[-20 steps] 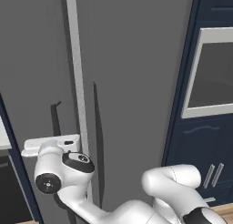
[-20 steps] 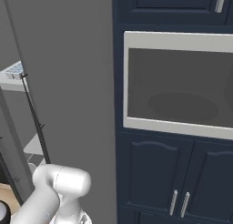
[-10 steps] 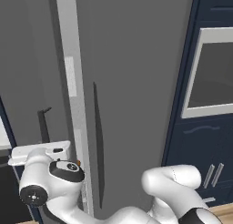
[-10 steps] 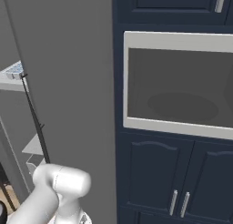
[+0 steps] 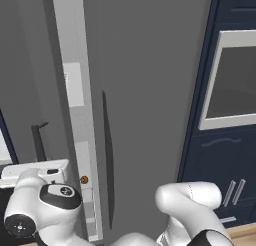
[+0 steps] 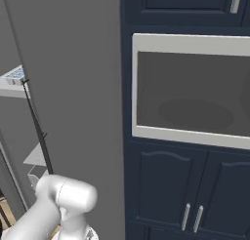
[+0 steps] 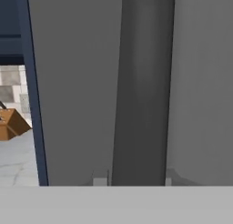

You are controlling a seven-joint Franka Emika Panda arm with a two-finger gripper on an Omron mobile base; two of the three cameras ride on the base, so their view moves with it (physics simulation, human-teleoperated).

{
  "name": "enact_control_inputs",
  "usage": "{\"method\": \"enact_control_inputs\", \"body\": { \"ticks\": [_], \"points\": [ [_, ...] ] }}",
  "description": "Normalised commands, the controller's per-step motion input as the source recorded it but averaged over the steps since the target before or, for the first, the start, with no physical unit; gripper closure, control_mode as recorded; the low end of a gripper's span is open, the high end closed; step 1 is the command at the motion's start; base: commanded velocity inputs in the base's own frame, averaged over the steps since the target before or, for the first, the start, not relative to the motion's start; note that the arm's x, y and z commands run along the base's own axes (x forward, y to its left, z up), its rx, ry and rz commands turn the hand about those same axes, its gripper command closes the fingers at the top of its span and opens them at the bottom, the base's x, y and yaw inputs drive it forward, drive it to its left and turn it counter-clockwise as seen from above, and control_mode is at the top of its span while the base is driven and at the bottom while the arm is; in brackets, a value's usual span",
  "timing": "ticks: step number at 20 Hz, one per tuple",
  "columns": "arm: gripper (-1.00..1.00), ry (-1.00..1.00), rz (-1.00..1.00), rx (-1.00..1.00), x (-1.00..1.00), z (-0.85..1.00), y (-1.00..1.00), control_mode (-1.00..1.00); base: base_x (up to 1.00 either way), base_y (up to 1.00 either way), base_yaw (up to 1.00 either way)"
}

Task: Open the freezer door, pick up the ice cube tray from the freezer, and place it on the dining counter.

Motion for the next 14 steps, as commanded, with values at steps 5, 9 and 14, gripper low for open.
{"method": "enact_control_inputs", "body": {
  "ticks": [5, 9, 14],
  "points": [
    [1.00, 0.00, 0.00, 0.00, -0.36, 0.00, 0.39, -1.00, 0.00, 0.00, 0.00],
    [1.00, 0.00, 0.00, 0.00, -0.41, 0.00, 0.40, -1.00, 0.00, 0.00, 0.00],
    [1.00, 0.00, 0.00, 0.00, -0.44, 0.00, 0.41, -1.00, 0.00, 0.00, 0.00]
  ]
}}
